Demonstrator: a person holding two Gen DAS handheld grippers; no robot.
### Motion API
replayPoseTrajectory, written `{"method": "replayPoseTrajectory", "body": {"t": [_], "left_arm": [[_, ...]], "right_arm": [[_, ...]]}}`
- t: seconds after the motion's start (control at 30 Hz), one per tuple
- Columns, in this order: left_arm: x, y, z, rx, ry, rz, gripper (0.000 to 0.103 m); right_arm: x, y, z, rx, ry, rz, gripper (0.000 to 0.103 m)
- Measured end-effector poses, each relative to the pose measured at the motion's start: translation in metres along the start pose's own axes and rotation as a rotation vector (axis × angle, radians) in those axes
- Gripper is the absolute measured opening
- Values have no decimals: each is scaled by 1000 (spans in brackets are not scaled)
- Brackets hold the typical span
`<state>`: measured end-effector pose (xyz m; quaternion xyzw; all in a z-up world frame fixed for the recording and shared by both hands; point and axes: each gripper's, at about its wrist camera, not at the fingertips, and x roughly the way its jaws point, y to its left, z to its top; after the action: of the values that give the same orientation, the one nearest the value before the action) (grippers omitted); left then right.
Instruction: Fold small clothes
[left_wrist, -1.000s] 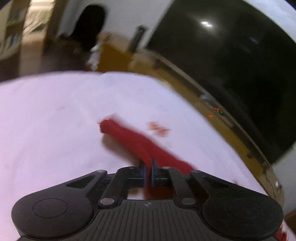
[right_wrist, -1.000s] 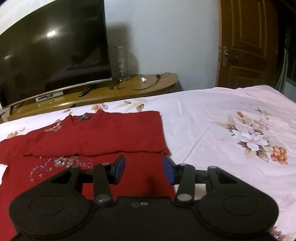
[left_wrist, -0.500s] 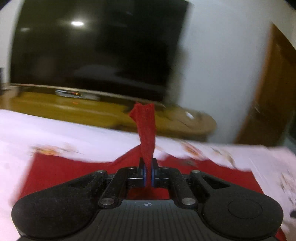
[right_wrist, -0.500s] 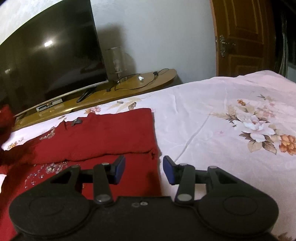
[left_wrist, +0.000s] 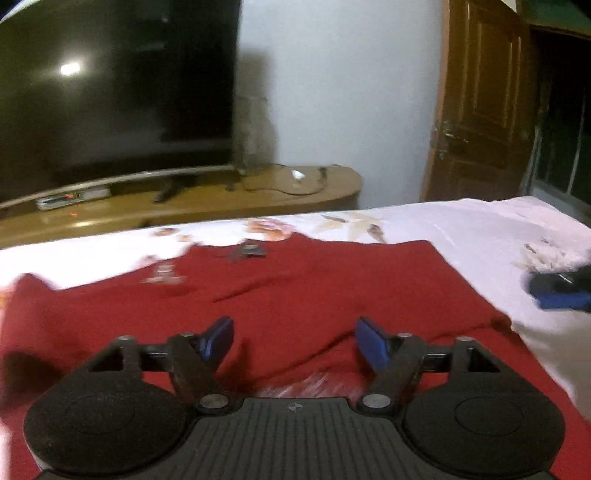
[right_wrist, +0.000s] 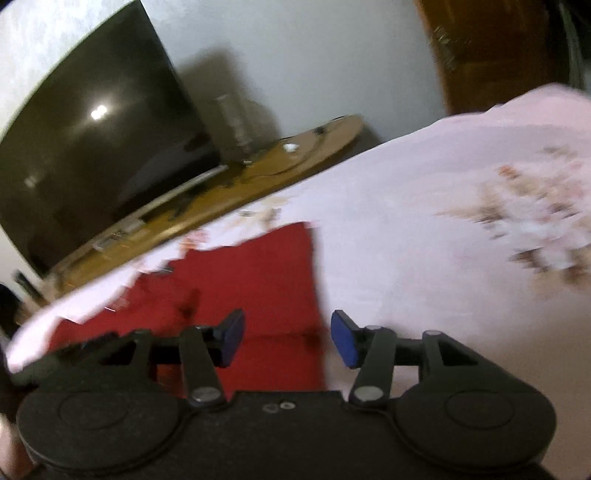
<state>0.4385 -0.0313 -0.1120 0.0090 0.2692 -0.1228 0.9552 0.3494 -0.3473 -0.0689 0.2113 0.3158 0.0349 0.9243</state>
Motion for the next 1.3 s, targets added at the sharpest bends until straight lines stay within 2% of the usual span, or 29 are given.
{"method": "replayPoseTrajectory", "body": {"t": [0.07,0.1,0.17,0.23,0.33,0.43,0.53,0.6,0.63,0.67,0.77,0.97,1.03,1.1,1.17,1.23,1.3], "left_arm": [[-29,27,-12,-39,-21,54,72],[-36,45,-17,-47,-21,106,72],[-51,82,-33,-95,12,219,57],[-46,125,-42,-200,69,280,54],[-46,156,-53,-268,105,345,54],[-43,172,-63,-344,109,322,54],[-35,166,-62,-319,106,330,54],[-39,168,-62,-334,99,309,54],[-37,172,-60,-337,102,301,45],[-31,178,-63,-331,109,300,22],[-27,185,-61,-328,110,269,5],[-29,185,-64,-330,91,259,5],[-27,187,-63,-347,92,256,5],[-27,186,-62,-339,101,258,5],[-27,186,-60,-330,108,256,5],[-27,186,-60,-324,110,254,5],[-27,186,-60,-324,110,256,5]], "right_arm": [[17,14,1,42,25,79,52],[28,22,-1,58,44,116,52],[50,36,-4,77,90,163,52],[70,47,-7,99,127,206,52],[99,56,-11,177,190,253,50],[120,61,-13,231,217,258,47],[131,64,-13,267,222,260,31],[136,69,-12,253,228,247,20],[138,74,-11,227,228,233,14],[138,77,-11,203,222,218,6],[125,84,-6,115,162,195,6],[71,79,12,-28,-27,157,6],[75,71,11,-56,-13,127,6],[95,61,5,-56,79,57,6],[106,56,0,-53,119,45,6],[102,55,-1,-58,104,58,6],[91,58,3,-66,53,89,6]]}}
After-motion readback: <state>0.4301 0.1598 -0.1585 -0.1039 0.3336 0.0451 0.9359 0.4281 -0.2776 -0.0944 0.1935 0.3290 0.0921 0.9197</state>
